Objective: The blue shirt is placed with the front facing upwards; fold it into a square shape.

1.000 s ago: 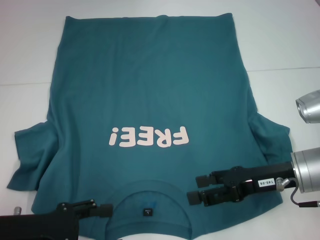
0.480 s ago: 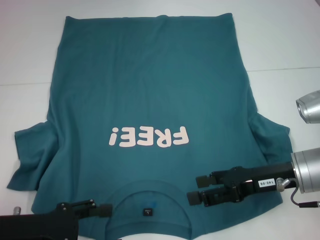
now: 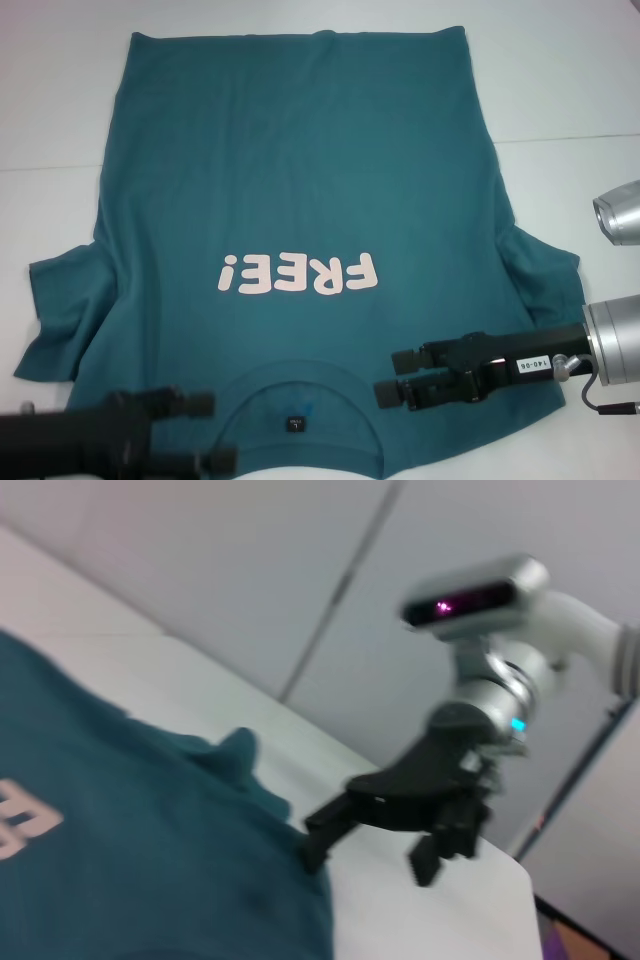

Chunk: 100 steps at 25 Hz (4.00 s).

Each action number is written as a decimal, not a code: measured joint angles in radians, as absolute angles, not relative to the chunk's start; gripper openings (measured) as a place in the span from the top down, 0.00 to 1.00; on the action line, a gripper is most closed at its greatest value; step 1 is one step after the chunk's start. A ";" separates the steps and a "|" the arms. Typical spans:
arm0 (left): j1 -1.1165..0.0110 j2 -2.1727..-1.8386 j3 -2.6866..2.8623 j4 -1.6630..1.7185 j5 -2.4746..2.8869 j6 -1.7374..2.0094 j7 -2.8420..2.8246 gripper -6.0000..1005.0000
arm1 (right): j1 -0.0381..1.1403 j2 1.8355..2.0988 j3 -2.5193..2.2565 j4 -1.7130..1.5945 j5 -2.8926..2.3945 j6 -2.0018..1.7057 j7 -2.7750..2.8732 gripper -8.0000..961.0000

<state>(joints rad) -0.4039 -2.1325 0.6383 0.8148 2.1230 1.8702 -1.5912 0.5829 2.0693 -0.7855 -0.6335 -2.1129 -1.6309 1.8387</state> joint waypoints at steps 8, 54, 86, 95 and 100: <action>-0.479 -2.097 0.632 0.812 2.126 1.748 -1.996 0.06 | 0.595 2.057 -0.776 -0.645 -2.108 -1.623 1.931 0.05; -0.496 -2.029 0.291 0.709 2.276 1.297 -2.446 0.07 | 0.662 1.984 -0.670 -0.648 -2.107 -1.410 2.189 0.05; -0.522 -2.028 0.313 0.575 2.280 1.205 -2.428 0.08 | 0.655 1.983 -0.670 -0.643 -2.105 -1.407 2.189 0.05; -0.541 -2.023 0.332 0.565 2.279 1.199 -2.430 0.08 | 0.655 1.983 -0.665 -0.643 -2.105 -1.406 2.189 0.05; -0.551 -2.021 0.344 0.564 2.282 1.190 -2.448 0.09 | 0.655 1.983 -0.661 -0.643 -2.105 -1.407 2.189 0.05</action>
